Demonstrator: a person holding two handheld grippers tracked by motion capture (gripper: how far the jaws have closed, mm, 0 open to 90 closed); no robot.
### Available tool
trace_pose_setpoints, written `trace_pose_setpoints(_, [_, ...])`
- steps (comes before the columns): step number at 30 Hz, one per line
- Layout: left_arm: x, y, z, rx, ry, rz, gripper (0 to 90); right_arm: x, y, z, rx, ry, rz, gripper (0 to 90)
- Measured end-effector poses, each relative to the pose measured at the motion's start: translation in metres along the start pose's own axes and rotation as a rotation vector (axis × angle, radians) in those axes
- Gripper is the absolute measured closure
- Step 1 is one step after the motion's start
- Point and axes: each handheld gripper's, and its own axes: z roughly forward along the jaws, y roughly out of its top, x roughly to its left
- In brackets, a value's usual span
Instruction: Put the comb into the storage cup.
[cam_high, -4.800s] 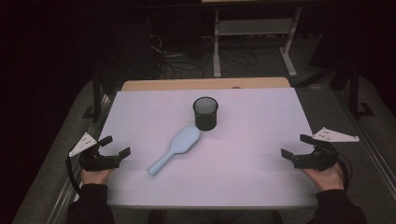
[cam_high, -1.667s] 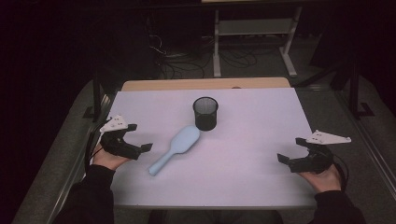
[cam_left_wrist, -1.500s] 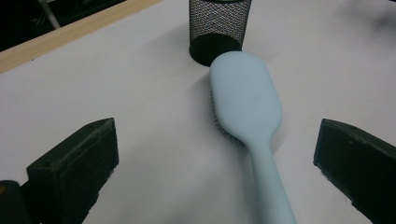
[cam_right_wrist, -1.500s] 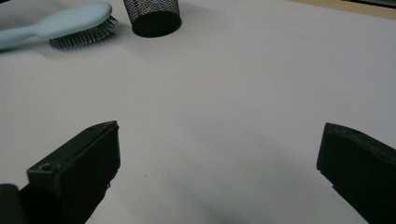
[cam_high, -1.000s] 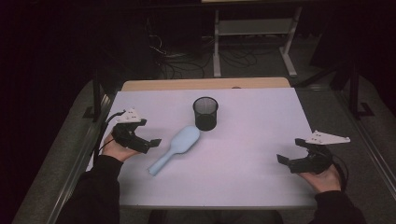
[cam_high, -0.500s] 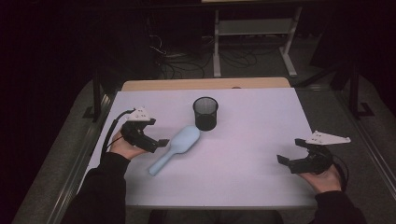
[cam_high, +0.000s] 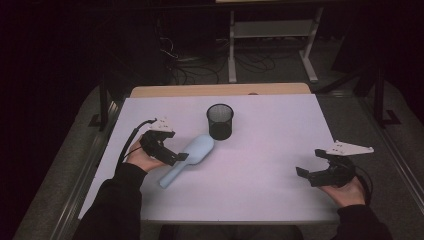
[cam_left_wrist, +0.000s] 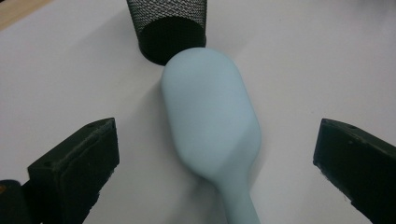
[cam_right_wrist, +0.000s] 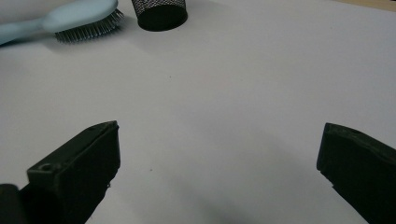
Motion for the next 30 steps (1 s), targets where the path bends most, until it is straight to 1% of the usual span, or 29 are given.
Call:
trace_pose_setpoints(13, [-0.003, -0.001, 0.014, 0.075, -0.013, 0.000, 0.0, 0.000, 0.000, 0.001, 0.009, 0.006, -0.005, 0.0])
trace_pose_setpoints(16, [-0.002, -0.002, 0.018, 0.110, -0.013, -0.004, 0.0, 0.001, 0.000, 0.001, 0.010, 0.006, -0.006, 0.0])
trace_pose_setpoints(19, [-0.002, -0.004, 0.021, 0.138, -0.021, -0.013, 0.0, 0.001, 0.000, 0.001, 0.013, 0.007, -0.006, 0.0])
trace_pose_setpoints(23, [-0.001, -0.009, 0.025, 0.145, -0.028, -0.034, 0.2, 0.001, -0.001, 0.001, 0.017, 0.007, -0.006, 0.0])
trace_pose_setpoints(27, [-0.002, -0.013, 0.027, 0.150, -0.032, -0.037, 0.2, 0.001, -0.001, 0.002, 0.019, 0.008, -0.007, 0.0])
trace_pose_setpoints(30, [-0.003, -0.014, 0.029, 0.164, -0.037, -0.038, 0.2, 0.001, -0.001, 0.002, 0.021, 0.009, -0.008, 0.0])
